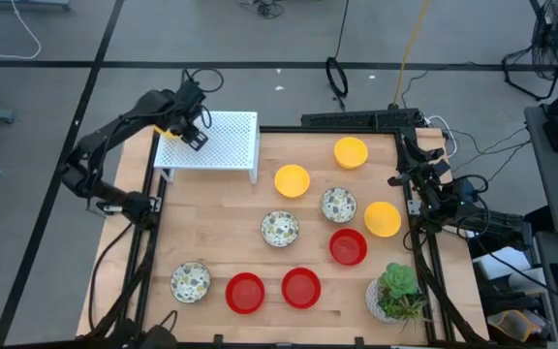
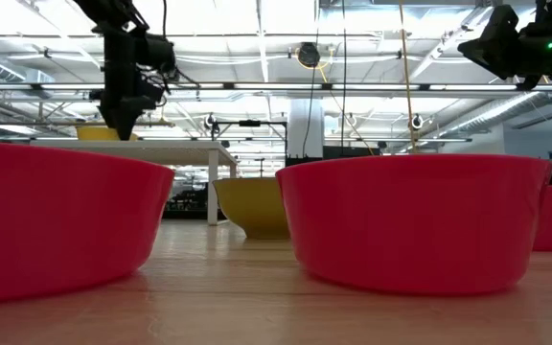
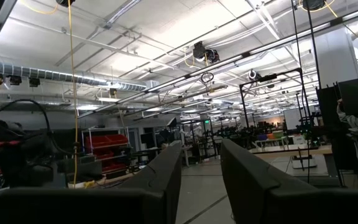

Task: Pick & Place Mini bowls
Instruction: Stack the yellow bowl on top of the other yellow bowl on the shelf

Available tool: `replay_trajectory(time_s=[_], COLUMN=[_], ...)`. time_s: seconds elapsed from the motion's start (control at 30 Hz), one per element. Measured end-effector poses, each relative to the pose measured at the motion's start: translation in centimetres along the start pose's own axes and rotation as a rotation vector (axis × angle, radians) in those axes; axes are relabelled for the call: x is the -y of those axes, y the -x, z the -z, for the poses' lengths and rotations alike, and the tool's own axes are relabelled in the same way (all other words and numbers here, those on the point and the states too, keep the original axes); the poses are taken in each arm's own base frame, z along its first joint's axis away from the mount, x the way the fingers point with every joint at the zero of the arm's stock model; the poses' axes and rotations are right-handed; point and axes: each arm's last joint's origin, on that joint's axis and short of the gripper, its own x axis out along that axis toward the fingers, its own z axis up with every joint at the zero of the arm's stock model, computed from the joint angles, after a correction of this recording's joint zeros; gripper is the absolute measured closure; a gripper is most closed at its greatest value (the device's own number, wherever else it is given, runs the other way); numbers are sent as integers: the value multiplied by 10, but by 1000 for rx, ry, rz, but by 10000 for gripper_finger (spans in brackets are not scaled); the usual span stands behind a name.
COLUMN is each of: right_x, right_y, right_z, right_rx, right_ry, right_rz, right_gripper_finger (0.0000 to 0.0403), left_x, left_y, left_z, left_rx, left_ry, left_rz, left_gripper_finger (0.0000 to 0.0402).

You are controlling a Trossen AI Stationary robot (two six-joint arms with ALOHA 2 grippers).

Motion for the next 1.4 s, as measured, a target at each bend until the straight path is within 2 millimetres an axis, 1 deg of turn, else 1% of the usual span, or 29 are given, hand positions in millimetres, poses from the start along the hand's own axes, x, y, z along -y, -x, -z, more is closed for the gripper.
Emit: replay_trajectory(time_s=[0.27,0.37,0.5,0.63,0.7,0.77,0.97,1.07,1.2,1.3,1.4], right_x=[0,0,0,0,0,0,0,0,0,0,0], right_y=[0,0,0,0,0,0,0,0,0,0,0], right_z=[0,0,0,0,0,0,0,0,0,0,0], right_rx=[0,0,0,0,0,0,0,-1,0,0,0], right_ry=[0,0,0,0,0,0,0,0,0,0,0], right_rz=[0,0,0,0,0,0,0,0,0,0,0], right_gripper_finger=[300,300,300,300,300,300,300,300,300,300,300], left_x=[6,11,23,45,60,80,149,186,230,258,279], left_y=[38,52,69,84,91,96,94,84,70,52,33], left_z=[15,19,19,9,4,-3,-11,-13,-14,-14,-13], left_rx=[161,239,374,533,610,674,751,756,782,772,747], left_ry=[-6,4,16,-48,-117,-201,-470,-581,-707,-758,-772], left_rz=[11,48,206,420,501,552,631,658,662,607,536], left_gripper_finger=[254,258,261,257,257,259,267,268,268,268,268])
